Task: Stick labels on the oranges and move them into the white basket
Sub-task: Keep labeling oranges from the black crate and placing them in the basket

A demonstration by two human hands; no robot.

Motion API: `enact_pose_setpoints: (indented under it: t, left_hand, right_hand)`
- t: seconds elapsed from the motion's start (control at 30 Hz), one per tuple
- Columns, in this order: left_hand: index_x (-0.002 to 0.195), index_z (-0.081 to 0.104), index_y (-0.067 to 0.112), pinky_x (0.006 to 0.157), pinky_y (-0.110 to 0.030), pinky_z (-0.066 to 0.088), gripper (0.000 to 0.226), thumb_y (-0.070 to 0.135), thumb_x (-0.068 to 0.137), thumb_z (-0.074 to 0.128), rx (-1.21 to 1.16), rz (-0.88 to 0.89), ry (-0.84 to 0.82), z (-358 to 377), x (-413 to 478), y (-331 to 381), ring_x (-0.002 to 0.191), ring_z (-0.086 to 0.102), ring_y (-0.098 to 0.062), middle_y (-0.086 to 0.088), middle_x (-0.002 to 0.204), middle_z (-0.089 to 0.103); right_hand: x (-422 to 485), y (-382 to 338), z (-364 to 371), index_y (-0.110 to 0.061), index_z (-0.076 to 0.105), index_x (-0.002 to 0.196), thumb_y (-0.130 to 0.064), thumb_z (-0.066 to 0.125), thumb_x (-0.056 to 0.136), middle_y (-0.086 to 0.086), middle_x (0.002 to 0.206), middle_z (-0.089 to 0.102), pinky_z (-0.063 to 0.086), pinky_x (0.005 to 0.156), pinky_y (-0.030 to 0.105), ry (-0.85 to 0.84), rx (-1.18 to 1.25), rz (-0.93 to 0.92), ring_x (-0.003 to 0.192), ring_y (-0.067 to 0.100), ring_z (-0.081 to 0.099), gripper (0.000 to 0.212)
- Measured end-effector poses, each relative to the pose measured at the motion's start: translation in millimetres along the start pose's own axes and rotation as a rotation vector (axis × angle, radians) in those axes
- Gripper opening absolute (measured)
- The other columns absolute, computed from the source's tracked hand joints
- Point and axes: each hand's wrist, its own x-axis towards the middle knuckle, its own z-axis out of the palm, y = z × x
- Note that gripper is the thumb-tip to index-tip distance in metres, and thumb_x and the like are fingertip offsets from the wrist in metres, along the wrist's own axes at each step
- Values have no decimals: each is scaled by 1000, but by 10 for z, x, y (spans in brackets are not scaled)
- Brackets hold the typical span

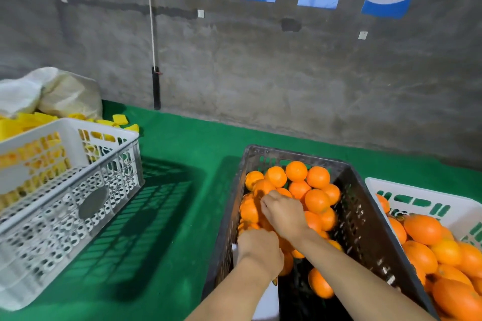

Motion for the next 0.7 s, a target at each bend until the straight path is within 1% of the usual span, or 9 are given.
enact_pose_setpoints:
  t: [0.07,0.13,0.17,0.23,0.33,0.47,0.5,0.6,0.7]
  left_hand:
    - [87,56,18,53,-29,30,29,36,105,41,-2,-7,-6,-8,10,-4,82,61,-24,-7,102,67]
    - [94,61,16,57,-30,32,29,34,105,40,10,-11,-8,-6,19,-5,86,63,-24,-8,104,68]
    - [100,63,15,60,-31,35,30,33,105,40,13,-14,-9,-3,25,-2,92,65,-25,-8,105,68]
    - [104,64,13,64,-32,37,30,32,105,41,8,-22,-18,-1,27,8,96,66,-24,-9,106,68]
    - [106,63,13,65,-33,37,30,32,105,41,1,-31,-30,-15,20,18,97,65,-24,-9,107,67]
    - [110,63,10,66,-32,39,34,34,105,39,20,-29,-34,-13,5,26,99,65,-25,-10,109,67]
    - [111,62,9,66,-32,39,35,34,105,39,24,-27,-33,-13,3,23,99,65,-25,-11,110,66]
    - [109,63,10,65,-32,40,35,35,106,38,11,-30,-37,-19,2,21,97,66,-24,-10,108,66]
    - [111,63,10,66,-32,41,35,35,106,38,4,-32,-50,-20,-1,19,98,66,-24,-10,109,66]
  right_hand:
    - [16,-26,55,-12,67,92,-18,52,100,7,96,62,50,54,42,-4,26,-47,75,30,64,18]
    - [16,-49,123,-11,67,85,-10,63,89,9,88,62,39,44,35,-5,35,-88,67,31,63,6]
    - [17,-52,162,-10,66,85,-9,62,89,9,88,62,34,46,35,-26,52,-90,68,32,63,6]
    - [20,-40,248,-11,64,91,-16,53,97,9,95,60,29,55,34,-53,93,-71,80,32,62,14]
    - [0,4,305,-13,68,97,-24,49,102,6,101,58,33,60,32,-54,170,-63,86,28,61,23]
    - [-92,22,327,-13,70,96,-32,50,102,2,104,52,34,57,31,-86,248,-82,84,22,58,28]
    - [-105,30,323,-14,69,100,-33,49,102,1,106,51,34,58,31,-95,256,-67,85,22,58,28]
    - [-130,63,287,-21,65,123,-34,45,103,0,112,50,46,61,37,-93,255,-8,89,21,56,31]
    - [-120,60,267,-28,57,138,-37,44,102,-3,114,49,43,61,32,-127,251,46,93,18,55,39]
